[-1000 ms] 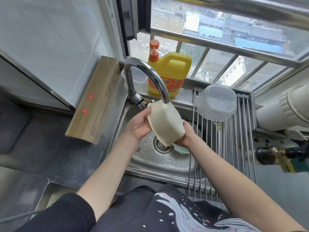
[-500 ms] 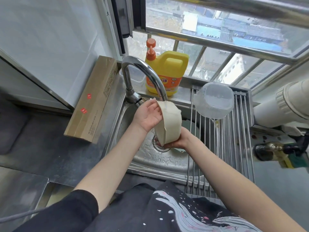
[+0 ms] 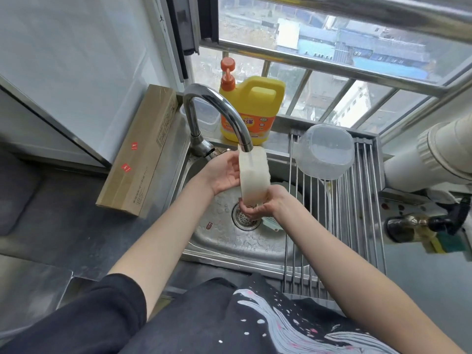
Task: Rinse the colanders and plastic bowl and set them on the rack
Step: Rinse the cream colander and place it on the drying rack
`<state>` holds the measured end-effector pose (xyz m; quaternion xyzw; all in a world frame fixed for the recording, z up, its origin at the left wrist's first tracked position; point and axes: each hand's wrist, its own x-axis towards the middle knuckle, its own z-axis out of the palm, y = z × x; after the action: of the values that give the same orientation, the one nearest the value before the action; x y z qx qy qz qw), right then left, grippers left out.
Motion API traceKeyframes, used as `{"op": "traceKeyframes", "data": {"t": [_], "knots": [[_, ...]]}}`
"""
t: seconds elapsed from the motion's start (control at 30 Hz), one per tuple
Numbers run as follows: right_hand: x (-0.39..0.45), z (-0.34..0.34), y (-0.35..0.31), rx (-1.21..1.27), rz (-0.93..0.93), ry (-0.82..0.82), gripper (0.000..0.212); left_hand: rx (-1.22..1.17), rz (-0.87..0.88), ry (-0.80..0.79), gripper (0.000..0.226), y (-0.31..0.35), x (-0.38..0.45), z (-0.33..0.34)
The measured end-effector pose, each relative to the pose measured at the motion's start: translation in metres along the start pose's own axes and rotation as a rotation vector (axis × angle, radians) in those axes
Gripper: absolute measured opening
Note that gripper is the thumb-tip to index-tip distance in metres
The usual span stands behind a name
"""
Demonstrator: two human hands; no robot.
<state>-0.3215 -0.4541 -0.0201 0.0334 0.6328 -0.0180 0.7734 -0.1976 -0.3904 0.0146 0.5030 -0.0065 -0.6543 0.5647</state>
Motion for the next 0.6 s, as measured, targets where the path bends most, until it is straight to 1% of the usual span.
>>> {"op": "traceKeyframes", "data": {"t": [0.1,0.17,0.2,0.27,0.33,0.37,0.43,0.5,0.53,0.6], "knots": [[-0.002,0.006,0.004,-0.004,-0.017,-0.002,0.027,-0.028,0.029,-0.002,0.021,0.003,-0.002,-0.004],[-0.004,0.008,0.006,-0.009,-0.020,-0.019,0.026,-0.043,0.035,0.005,0.025,0.003,-0.004,-0.006],[-0.005,0.008,0.007,-0.020,-0.024,-0.034,0.026,-0.052,0.020,0.006,0.032,0.003,-0.004,-0.009],[-0.005,0.005,0.005,-0.066,-0.071,-0.091,0.023,-0.102,-0.043,-0.033,0.056,0.004,-0.009,-0.014],[-0.001,0.001,0.002,-0.140,-0.120,-0.203,0.024,-0.111,-0.104,-0.117,0.083,0.001,-0.015,-0.019],[0.001,-0.001,0.001,-0.160,-0.141,-0.256,0.023,-0.098,-0.132,-0.142,0.091,-0.002,-0.021,-0.019],[0.007,-0.005,-0.002,-0.231,-0.249,-0.306,0.023,-0.100,-0.163,-0.129,0.094,-0.011,-0.027,-0.025],[0.013,-0.013,-0.007,-0.289,-0.432,-0.351,0.022,-0.158,-0.170,-0.122,0.094,-0.017,-0.026,-0.036],[0.014,-0.018,-0.009,-0.276,-0.506,-0.397,0.021,-0.190,-0.168,-0.117,0.094,-0.018,-0.024,-0.041],[0.013,-0.029,-0.015,-0.257,-0.603,-0.460,0.026,-0.204,-0.144,-0.088,0.090,-0.016,-0.021,-0.050]]}}
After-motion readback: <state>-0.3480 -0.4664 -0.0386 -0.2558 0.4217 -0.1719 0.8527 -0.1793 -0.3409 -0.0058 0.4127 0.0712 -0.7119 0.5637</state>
